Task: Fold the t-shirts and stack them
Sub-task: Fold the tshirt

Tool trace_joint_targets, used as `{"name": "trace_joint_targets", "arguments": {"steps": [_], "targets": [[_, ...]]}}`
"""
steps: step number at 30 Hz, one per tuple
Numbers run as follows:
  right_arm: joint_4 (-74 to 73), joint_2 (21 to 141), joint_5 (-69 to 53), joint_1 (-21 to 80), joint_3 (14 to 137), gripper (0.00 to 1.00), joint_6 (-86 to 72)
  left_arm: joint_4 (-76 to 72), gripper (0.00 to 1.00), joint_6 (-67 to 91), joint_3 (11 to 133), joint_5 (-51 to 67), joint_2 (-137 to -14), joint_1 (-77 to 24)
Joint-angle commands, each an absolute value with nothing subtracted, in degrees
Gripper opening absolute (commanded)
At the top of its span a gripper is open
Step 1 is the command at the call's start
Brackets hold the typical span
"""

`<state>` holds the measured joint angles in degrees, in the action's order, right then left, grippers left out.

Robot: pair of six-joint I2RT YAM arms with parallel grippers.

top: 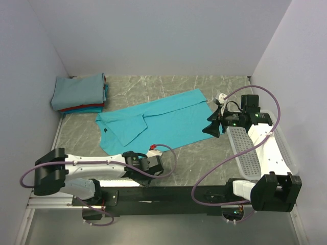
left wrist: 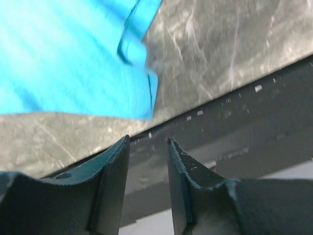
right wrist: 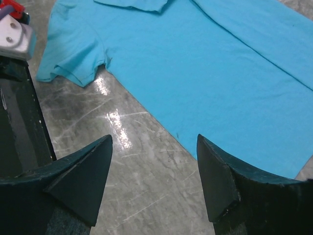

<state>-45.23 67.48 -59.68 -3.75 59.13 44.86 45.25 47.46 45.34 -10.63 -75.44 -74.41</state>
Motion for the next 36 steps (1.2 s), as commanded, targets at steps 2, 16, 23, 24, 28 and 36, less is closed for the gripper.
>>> {"name": "trace_joint_targets", "arguments": {"steps": [2, 16, 23, 24, 28, 36], "targets": [[-46.7, 68.6, -61.7, -4.5, 60.6, 0.76, 45.3, 42.0, 0.41, 44.1, 48.2, -12.8, -78.5, -74.9], [-49.5, 69.6, -62.8, -5.5, 61.3, 0.75, 47.7, 41.3, 0.34, 43.7, 47.5, -13.5, -87.3, -74.8], [-50.8, 69.7, -63.7, -6.0, 61.6, 0.75, 48.7, 41.3, 0.17, 44.0, 47.0, -14.3, -89.5, -74.9], [-50.9, 69.7, -63.8, -6.0, 61.6, 0.75, 48.9, 41.6, 0.15, 44.1, 47.1, -14.8, -89.5, -74.9], [-52.2, 70.0, -63.9, -6.2, 61.9, 0.75, 50.0, 43.5, 0.01, 44.7, 47.7, -16.7, -88.9, -74.8], [-56.0, 71.9, -59.0, -6.3, 61.6, 0.74, 57.8, 50.9, 0.01, 48.2, 50.8, -17.6, -79.8, -74.8]]}}
